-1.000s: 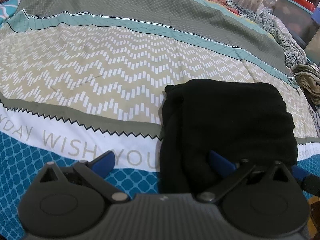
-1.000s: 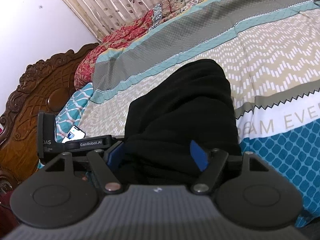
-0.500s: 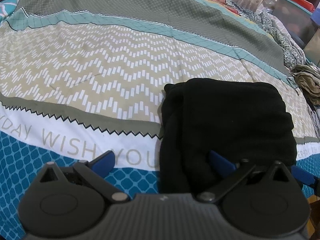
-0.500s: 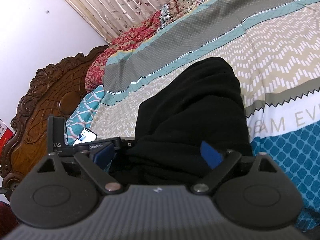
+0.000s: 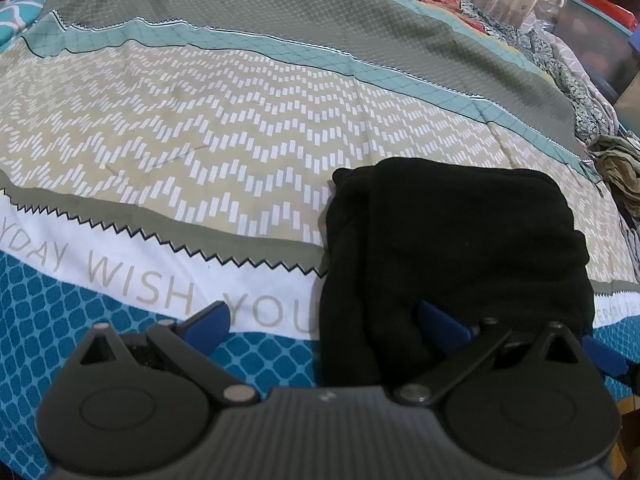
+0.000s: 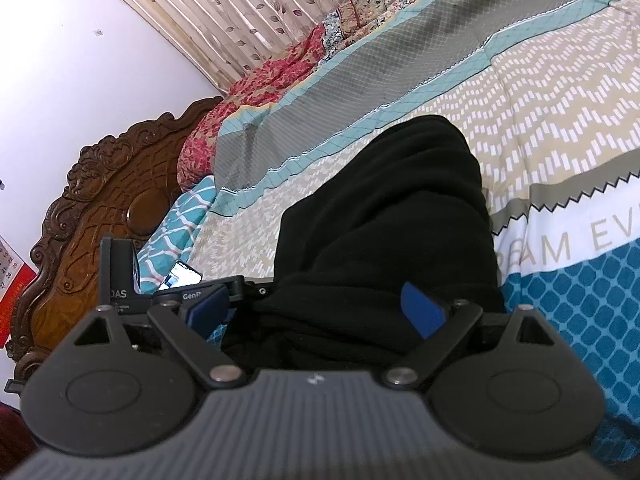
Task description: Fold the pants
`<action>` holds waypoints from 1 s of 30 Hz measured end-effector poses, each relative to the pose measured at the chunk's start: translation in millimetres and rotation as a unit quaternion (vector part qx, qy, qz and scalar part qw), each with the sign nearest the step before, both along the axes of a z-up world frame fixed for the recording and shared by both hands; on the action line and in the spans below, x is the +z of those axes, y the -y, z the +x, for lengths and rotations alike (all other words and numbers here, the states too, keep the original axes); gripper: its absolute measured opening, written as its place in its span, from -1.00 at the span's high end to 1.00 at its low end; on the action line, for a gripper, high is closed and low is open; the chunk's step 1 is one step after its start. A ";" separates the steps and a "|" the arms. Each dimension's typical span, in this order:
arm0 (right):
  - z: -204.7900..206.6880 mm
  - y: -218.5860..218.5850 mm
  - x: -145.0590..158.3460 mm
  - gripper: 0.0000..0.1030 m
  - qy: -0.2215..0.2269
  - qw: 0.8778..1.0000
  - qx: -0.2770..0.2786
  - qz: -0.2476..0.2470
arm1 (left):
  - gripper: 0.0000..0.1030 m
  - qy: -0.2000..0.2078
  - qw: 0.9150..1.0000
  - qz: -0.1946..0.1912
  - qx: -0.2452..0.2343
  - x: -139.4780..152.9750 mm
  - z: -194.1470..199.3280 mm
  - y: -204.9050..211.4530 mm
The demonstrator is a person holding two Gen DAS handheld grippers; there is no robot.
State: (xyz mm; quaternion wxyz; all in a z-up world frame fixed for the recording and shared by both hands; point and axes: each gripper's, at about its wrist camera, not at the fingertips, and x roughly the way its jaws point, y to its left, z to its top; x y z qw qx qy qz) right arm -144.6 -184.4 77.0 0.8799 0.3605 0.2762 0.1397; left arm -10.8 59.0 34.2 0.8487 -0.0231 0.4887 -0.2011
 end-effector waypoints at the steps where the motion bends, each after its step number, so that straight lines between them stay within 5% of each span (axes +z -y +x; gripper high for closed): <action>1: -0.4 0.5 -0.2 -0.84 0.001 1.000 0.000 0.001 | -1.00 0.000 1.000 0.000 0.001 0.3 -0.3 0.1; 11: -1.6 0.8 -0.4 -0.84 0.006 1.000 0.003 0.004 | -1.00 -0.005 1.000 0.021 -0.001 6.1 1.2 4.4; 30: -3.6 4.5 -2.2 -0.84 0.010 1.000 0.004 0.019 | -1.00 0.054 0.991 0.122 -0.014 29.1 -16.4 28.8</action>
